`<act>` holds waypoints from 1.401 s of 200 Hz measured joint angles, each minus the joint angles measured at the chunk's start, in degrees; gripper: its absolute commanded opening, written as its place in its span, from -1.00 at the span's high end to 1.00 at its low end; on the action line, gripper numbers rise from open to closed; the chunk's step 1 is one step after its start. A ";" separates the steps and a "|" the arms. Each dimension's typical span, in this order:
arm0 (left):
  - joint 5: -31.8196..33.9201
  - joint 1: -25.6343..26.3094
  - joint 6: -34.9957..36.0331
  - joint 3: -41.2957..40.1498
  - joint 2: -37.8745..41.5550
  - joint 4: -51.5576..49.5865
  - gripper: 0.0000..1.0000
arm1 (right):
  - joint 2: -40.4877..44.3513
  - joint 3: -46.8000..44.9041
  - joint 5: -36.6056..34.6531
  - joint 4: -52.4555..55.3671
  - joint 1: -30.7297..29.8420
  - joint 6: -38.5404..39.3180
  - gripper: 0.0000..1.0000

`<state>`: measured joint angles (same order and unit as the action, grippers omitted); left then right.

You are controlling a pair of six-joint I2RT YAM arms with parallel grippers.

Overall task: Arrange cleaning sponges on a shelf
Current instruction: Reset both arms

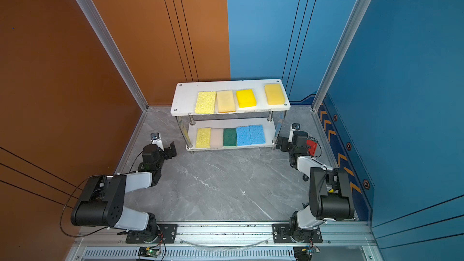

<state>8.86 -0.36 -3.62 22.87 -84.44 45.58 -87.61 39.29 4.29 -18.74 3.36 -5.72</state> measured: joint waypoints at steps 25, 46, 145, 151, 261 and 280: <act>-0.61 0.00 0.35 -0.72 -1.18 1.66 -0.96 | 0.00 -0.09 0.02 -0.48 -0.04 0.04 -1.00; -1.05 0.00 0.46 -1.20 -2.01 3.02 -0.96 | 0.00 -0.81 0.04 -1.81 -0.04 0.07 -1.00; -2.51 -0.17 0.68 -1.38 -3.34 5.86 -0.96 | 0.24 -2.73 0.20 -4.50 -0.20 1.31 -1.00; -2.51 -0.17 0.68 -1.38 -3.34 5.90 -0.96 | 0.28 -2.80 0.17 -4.55 -0.22 1.33 -1.00; -2.25 1.16 2.38 -1.38 -4.42 6.49 -0.96 | 3.30 -11.34 0.68 -14.97 -0.42 1.44 -1.00; -2.19 1.18 2.58 -1.38 -4.42 6.51 -0.96 | 3.30 -13.42 1.22 -17.79 -0.35 1.40 -1.00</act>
<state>6.68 0.82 -1.04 21.50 -88.86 52.10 -84.31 25.87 5.52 -36.53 3.01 -4.32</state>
